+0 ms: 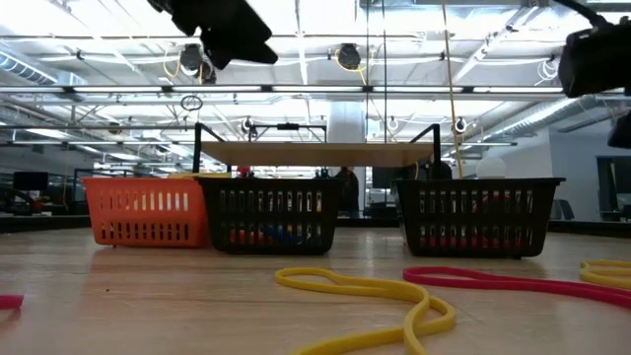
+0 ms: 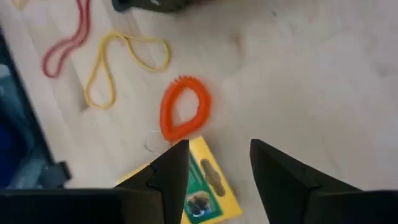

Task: Pick & Place Office Desk Supplies
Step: Put the crayons box into the orange bin

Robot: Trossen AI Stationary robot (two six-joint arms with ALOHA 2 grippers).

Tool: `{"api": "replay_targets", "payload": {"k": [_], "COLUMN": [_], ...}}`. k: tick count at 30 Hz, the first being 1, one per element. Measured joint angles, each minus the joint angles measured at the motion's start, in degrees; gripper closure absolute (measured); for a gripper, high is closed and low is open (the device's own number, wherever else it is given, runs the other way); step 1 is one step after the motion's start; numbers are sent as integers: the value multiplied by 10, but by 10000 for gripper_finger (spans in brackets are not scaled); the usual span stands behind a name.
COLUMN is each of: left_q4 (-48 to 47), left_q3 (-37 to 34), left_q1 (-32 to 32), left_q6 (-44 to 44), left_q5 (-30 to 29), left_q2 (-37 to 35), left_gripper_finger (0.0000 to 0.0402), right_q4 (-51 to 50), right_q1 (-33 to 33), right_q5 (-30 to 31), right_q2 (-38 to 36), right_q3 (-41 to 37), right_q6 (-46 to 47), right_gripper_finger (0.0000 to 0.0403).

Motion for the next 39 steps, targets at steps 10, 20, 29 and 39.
{"api": "replay_targets", "payload": {"k": [10, 20, 29, 39], "left_q4": [25, 27, 64, 63], "left_q3": [0, 0, 0, 0], "left_q1": [0, -16, -27, -27], "left_q6": [-23, -92, -93, -81], "left_q5": [0, 11, 11, 11], "left_q2": [0, 0, 0, 0], "left_gripper_finger": [204, 204, 204, 204], "right_q4": [-6, 1, 103, 112], "right_q1": [0, 0, 0, -1], "right_q5": [-68, -88, -118, -151], "right_q2": [43, 102, 162, 181], "right_q3": [0, 0, 0, 1], "right_q6": [11, -3, -31, -29], "right_gripper_finger": [237, 238, 237, 243]}}
